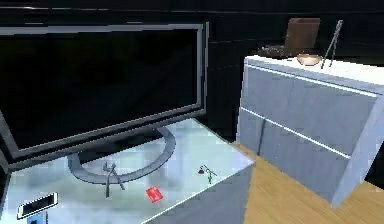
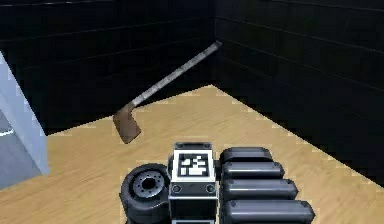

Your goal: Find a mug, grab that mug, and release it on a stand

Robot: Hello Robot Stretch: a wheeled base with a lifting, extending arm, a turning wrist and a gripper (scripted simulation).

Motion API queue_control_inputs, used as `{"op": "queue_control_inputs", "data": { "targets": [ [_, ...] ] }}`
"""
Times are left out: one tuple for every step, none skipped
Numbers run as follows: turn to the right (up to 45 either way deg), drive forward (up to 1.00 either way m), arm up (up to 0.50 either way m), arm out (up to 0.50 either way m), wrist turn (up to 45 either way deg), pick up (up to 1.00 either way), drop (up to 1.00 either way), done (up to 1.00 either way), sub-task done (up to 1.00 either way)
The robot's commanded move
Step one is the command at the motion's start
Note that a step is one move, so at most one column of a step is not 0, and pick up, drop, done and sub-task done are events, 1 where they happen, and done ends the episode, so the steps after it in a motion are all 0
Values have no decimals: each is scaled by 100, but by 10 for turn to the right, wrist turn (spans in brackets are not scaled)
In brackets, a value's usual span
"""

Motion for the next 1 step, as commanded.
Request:
{"op": "queue_control_inputs", "data": {
  "targets": [
    [90, 0, 0, 0, 0, 0, 0, 0, 0]
  ]
}}
